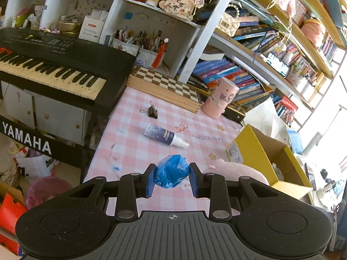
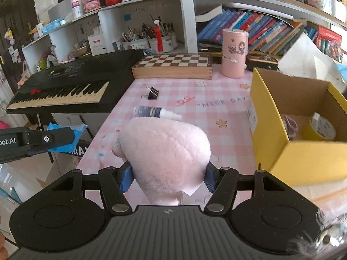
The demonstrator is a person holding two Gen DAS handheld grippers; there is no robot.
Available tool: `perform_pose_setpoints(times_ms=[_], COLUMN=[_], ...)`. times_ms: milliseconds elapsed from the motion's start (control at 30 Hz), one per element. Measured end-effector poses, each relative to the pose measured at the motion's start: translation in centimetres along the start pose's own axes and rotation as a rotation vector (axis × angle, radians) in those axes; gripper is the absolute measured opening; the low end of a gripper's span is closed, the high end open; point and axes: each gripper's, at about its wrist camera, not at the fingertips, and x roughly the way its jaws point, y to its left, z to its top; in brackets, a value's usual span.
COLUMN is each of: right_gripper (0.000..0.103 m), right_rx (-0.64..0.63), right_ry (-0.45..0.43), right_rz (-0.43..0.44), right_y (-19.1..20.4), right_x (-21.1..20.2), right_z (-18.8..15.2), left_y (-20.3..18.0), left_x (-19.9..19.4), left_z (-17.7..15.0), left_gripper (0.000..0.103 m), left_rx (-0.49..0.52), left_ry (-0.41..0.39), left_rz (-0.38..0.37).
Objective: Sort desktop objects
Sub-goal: 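Carry the blue bag and plush pig with both grippers toward the yellow box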
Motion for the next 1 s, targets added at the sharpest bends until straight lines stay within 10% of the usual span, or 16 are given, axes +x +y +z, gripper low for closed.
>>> perform_pose_setpoints(times_ms=[1000], right_gripper=[0.060], right_rx=[0.244], right_ry=[0.024], right_rz=[-0.206], right_y=[-2.9], right_x=[-8.5], right_z=[-9.6], left_y=[-6.2], left_x=[-0.4], left_z=[-5.1], left_gripper=[0.030], left_rx=[0.191], left_ry=[0.172], left_rz=[-0.249])
